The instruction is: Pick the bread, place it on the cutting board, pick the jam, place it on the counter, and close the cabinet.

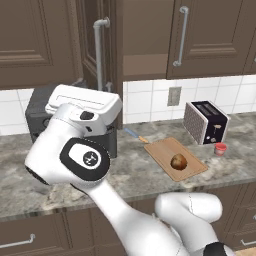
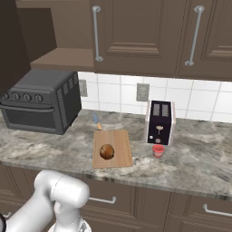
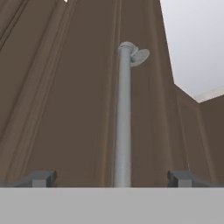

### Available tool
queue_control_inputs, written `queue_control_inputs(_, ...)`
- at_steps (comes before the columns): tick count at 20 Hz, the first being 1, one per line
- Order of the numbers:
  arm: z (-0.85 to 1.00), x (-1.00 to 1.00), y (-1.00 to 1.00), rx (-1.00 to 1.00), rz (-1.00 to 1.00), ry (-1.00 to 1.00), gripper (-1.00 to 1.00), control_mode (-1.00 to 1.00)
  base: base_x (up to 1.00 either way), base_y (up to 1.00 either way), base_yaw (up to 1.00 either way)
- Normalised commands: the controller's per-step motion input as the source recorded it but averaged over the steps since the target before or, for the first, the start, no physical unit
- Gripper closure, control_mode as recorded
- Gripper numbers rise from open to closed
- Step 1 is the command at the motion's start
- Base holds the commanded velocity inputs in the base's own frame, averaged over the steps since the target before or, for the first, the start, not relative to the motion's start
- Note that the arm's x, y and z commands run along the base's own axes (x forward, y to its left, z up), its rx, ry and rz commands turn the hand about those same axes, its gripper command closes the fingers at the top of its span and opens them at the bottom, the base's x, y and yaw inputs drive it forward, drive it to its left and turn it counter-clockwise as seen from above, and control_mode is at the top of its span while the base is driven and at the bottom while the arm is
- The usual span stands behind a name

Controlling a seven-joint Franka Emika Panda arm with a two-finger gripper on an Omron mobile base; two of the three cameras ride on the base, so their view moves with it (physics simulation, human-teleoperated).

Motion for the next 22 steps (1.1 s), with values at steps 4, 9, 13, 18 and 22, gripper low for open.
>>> queue_control_inputs(4,0.00,0.22,-0.35,0.01,0.00,0.00,-1.00,-1.00,0.00,0.00,0.00)
queue_control_inputs(9,0.00,0.30,-0.35,0.00,0.00,0.00,-1.00,-1.00,0.00,0.00,0.00)
queue_control_inputs(13,0.00,0.30,-0.35,0.00,0.00,0.00,-1.00,-1.00,0.00,0.00,0.00)
queue_control_inputs(18,0.00,0.29,-0.33,0.00,0.00,0.00,-1.00,-1.00,0.00,0.00,0.00)
queue_control_inputs(22,0.00,0.28,-0.32,0.00,0.00,0.00,-1.00,-1.00,0.00,0.00,0.00)
